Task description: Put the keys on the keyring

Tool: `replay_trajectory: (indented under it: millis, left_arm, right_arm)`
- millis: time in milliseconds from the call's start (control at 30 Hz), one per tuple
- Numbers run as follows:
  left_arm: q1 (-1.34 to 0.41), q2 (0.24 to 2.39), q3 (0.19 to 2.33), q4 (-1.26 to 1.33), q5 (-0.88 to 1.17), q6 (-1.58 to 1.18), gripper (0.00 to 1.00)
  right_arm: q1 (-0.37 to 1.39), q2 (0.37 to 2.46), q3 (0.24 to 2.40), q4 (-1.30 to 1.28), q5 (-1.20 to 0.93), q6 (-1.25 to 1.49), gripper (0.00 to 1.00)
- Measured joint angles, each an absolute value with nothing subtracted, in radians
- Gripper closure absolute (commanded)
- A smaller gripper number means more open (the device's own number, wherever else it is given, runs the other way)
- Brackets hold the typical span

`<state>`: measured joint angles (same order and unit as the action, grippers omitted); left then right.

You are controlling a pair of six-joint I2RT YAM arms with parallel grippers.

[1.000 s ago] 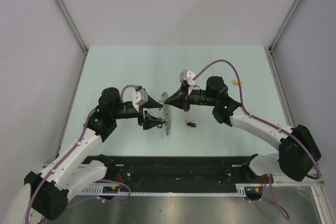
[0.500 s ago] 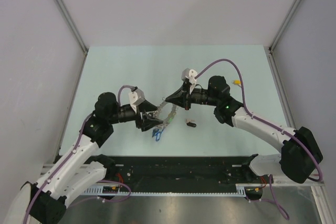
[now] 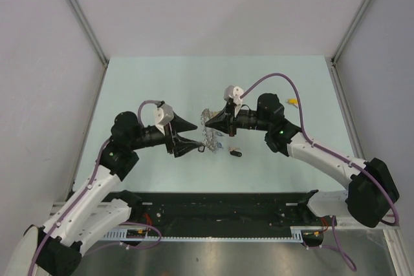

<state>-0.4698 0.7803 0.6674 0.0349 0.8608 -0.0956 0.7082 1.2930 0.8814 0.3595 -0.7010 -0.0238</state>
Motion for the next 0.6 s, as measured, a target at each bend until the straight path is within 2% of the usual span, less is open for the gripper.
replay_trajectory:
  millis: [200,600]
  left_arm:
    - [-0.464,0.791,0.759,-0.015,0.809,-0.034,0.36]
    - [-0.461,0.974,0.868,-0.142,0.818,0.147,0.60]
  right_arm:
    - [0.704,1.275,0.881,0.352,-0.713,-0.039,1.00]
    - [0.698,1.269,0.881,0.317,-0.787,-0.070,1.00]
